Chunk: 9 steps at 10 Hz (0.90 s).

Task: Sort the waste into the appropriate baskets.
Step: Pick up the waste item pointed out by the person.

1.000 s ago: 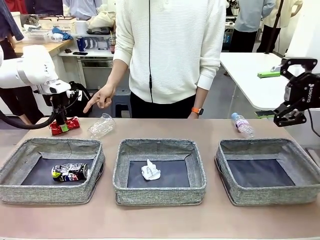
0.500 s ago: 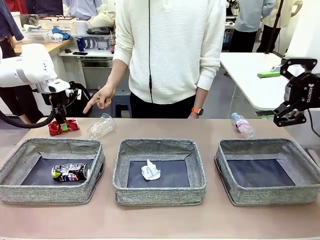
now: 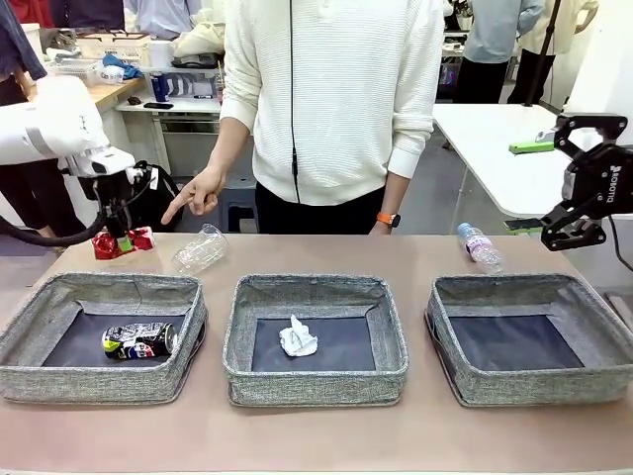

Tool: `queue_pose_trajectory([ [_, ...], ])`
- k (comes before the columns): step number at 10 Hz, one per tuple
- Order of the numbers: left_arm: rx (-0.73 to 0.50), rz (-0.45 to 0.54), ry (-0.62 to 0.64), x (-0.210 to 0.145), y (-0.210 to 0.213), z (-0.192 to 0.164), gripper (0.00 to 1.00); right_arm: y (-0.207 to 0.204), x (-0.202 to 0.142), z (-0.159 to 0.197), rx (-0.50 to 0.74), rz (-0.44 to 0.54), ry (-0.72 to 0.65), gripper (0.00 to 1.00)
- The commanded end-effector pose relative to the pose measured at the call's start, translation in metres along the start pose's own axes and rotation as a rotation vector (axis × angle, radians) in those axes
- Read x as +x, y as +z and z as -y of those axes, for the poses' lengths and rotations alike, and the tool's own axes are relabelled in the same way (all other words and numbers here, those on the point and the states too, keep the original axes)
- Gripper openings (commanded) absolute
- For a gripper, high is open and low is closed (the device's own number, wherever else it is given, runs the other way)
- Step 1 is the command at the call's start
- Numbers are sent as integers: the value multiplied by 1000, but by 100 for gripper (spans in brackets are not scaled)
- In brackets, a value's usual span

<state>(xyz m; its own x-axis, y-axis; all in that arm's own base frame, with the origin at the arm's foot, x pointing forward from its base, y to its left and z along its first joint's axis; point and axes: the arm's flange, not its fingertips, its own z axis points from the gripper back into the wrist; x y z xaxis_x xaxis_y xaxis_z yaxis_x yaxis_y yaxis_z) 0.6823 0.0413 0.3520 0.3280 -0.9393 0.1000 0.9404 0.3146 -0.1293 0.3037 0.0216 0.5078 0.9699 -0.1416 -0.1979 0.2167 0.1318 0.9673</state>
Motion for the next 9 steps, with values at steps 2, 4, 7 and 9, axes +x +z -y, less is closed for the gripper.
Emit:
queue_pose_trajectory([
  [2, -116, 62, 111, 3, 100, 62, 0, 0, 1, -2, 19, -6, 11, 100],
  [4, -64, 184, 569, 17, 162, 129, 0, 0, 1, -2, 19, -6, 11, 100],
  [7, -19, 268, 431, 19, 176, 232, 0, 0, 1, -2, 19, -6, 11, 100],
  [9, -36, 364, 560, 12, 180, 256, 0, 0, 1, -2, 19, -6, 11, 100],
])
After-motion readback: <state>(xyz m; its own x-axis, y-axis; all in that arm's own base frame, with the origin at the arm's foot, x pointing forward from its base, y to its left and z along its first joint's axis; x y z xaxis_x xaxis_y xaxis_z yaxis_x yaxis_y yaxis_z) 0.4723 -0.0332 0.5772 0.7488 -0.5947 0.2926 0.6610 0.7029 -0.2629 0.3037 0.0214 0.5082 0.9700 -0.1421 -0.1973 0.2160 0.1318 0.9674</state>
